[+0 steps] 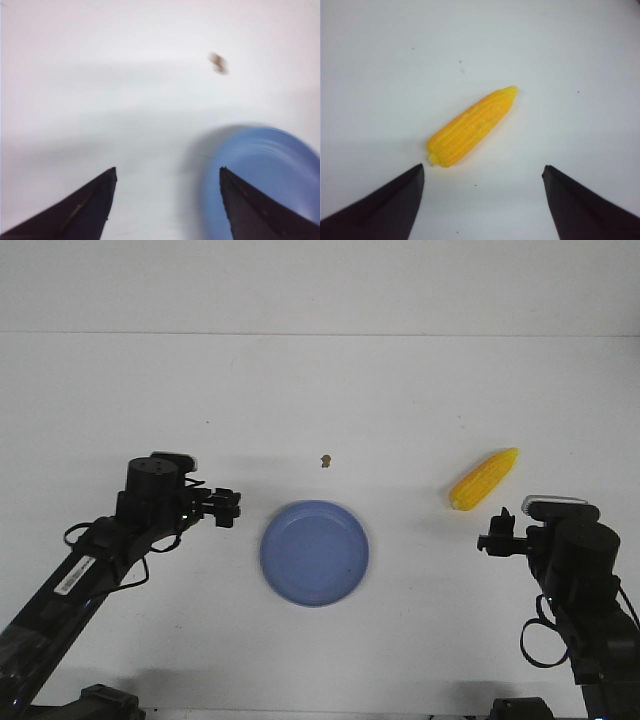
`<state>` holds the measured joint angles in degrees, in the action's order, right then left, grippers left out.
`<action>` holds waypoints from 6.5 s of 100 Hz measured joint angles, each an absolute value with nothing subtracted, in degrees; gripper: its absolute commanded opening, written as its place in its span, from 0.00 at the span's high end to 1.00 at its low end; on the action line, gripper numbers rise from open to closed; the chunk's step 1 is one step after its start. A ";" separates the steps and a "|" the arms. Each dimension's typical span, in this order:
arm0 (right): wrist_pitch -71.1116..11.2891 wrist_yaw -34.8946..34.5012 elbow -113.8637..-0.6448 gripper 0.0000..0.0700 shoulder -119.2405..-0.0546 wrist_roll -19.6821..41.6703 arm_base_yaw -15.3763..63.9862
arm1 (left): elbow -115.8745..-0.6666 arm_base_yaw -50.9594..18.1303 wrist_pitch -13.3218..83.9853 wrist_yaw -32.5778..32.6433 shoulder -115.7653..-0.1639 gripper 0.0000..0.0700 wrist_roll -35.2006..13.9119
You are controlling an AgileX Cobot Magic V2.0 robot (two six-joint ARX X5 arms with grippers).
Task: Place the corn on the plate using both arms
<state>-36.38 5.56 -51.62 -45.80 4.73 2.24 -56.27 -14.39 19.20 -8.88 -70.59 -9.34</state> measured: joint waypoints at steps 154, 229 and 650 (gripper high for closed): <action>-19.42 -6.24 -65.04 0.28 -97.34 19.90 -6.02 | -56.27 -10.20 24.86 -0.36 -62.61 0.39 -0.91; -23.55 -14.81 -65.12 0.81 -88.77 18.20 5.56 | -56.27 -10.20 24.86 -0.36 -62.61 0.39 -0.91; -23.42 4.14 -34.15 0.99 -18.26 3.22 6.37 | -23.16 -6.66 9.23 0.16 -11.77 0.98 -7.09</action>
<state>-23.42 4.14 -34.15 -18.26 3.22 6.37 -23.16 -6.66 9.23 0.16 -11.77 -7.09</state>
